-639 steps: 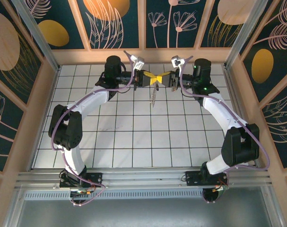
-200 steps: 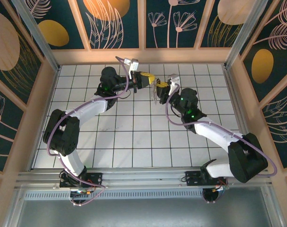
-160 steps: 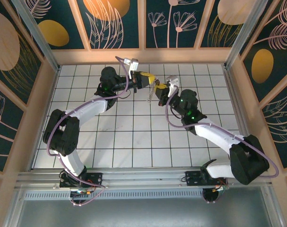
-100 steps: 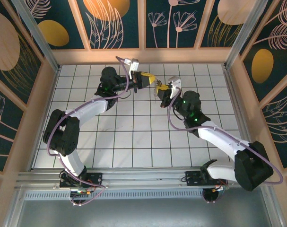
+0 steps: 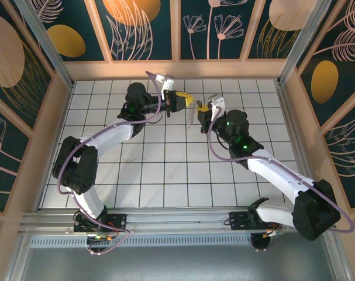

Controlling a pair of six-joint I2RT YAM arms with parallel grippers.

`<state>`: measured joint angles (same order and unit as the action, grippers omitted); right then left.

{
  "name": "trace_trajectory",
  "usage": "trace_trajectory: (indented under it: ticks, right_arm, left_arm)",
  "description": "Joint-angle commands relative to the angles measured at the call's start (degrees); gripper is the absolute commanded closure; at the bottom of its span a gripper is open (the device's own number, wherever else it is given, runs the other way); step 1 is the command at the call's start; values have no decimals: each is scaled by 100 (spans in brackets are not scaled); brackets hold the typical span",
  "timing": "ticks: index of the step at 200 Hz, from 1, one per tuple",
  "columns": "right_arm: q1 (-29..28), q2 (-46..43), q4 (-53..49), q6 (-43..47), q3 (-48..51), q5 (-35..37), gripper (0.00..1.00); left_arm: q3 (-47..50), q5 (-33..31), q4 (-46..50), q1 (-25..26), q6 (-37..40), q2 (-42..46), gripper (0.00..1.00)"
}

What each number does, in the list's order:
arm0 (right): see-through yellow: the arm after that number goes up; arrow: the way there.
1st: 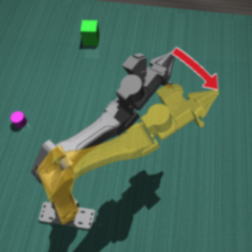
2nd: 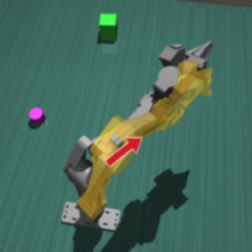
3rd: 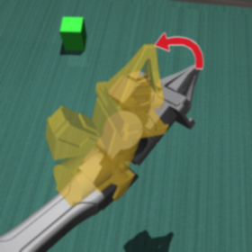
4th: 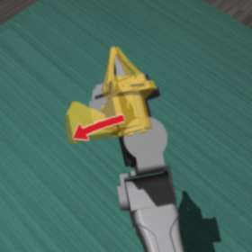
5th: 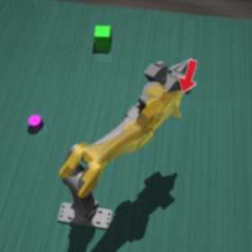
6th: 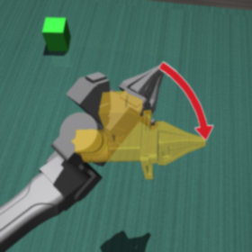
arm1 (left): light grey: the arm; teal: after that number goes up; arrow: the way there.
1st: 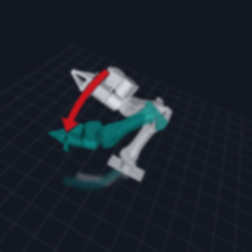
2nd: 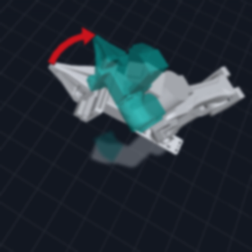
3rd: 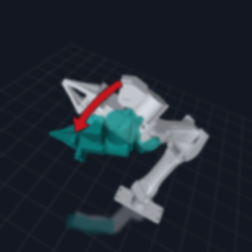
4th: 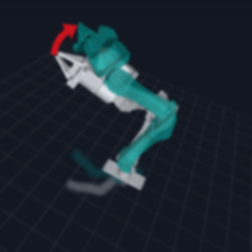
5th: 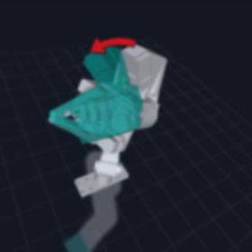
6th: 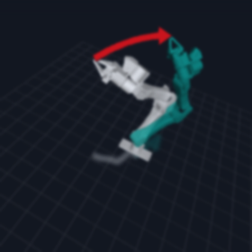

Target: Put the keys on the keyring

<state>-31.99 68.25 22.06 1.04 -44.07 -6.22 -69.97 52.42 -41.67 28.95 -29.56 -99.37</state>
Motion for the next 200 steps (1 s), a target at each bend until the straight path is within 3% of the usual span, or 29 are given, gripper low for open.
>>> trace_trajectory:
  ticks: [1,106,200]
  right_arm:
    - [-9,-140,-241,160,-281,173,100]
    - [-77,235,-673,289,-928,-195,100]
    - [-14,177,-833,367,-842,70,100]
  left_arm:
    - [-140,40,101,-30,387,287,100]
    - [-174,13,602,22,949,340,100]
    - [-201,-13,739,41,1068,369,100]
